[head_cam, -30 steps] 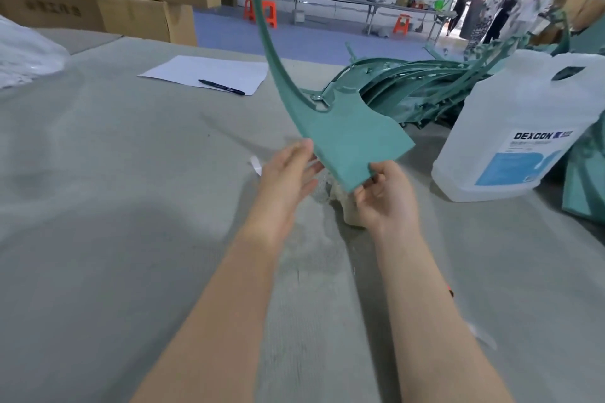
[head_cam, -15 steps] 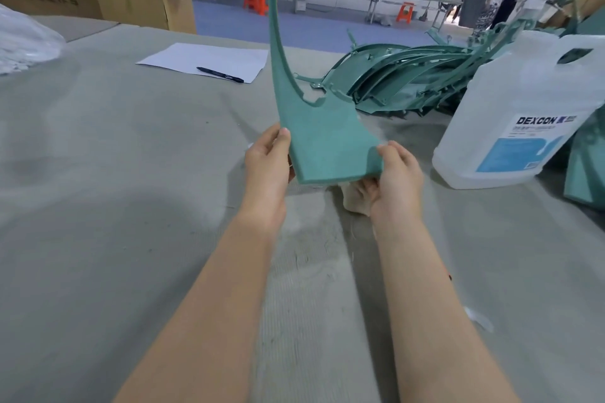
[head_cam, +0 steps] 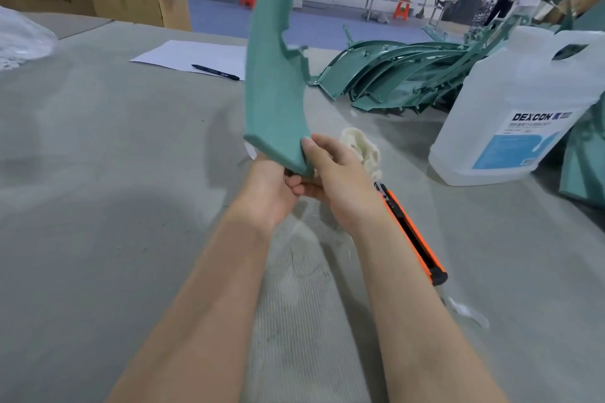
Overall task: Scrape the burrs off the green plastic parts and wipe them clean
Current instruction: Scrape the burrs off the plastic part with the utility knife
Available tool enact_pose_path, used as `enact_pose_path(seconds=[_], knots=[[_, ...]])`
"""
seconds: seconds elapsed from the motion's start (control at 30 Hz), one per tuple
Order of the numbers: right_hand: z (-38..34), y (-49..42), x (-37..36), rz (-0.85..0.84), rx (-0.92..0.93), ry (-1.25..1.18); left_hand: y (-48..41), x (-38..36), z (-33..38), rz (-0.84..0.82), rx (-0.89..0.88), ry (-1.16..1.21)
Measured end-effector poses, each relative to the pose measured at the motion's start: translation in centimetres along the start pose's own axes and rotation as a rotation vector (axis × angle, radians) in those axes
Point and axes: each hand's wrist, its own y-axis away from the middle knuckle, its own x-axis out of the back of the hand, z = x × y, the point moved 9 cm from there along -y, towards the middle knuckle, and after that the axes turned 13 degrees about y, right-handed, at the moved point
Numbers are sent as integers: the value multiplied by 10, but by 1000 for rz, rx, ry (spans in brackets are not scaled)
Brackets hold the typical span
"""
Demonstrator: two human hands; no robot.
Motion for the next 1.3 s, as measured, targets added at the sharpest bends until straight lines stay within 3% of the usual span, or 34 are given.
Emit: enact_pose_path(seconds=[0.17, 0.27, 0.4, 0.5, 0.53, 0.63, 0.8, 0.93, 1.03, 1.17, 1.23, 1.3], knots=[[-13, 0, 5, 161, 193, 495, 4, -3, -3, -41, 52, -142], [-28, 5, 14, 346, 326, 694, 7, -11, -7, -84, 72, -169], [-38, 10, 38, 476, 354, 702, 5, 5, -4, 124, 52, -62], [-34, 12, 88, 674, 166, 856, 3, 21, 2, 275, 18, 53], [-26, 11, 106, 674, 26, 951, 4, 24, 4, 299, 13, 120], [9, 10, 127, 433, -356, 1096, 4, 33, 8, 360, 11, 268], [20, 12, 112, 196, -414, 1174, 4, 38, 1, 367, 83, 345], [25, 10, 115, 194, -420, 1163, 3, 36, 0, 336, 115, 344], [17, 9, 127, 373, -354, 1097, 3, 37, -2, 341, 129, 328], [-20, 24, 152, 831, 17, 636, 2, 38, -1, 347, 124, 328], [-31, 28, 148, 867, 177, 383, 2, 41, 3, 366, 86, 265], [-36, 25, 130, 756, 260, 201, 2, 44, 9, 389, 22, 162]])
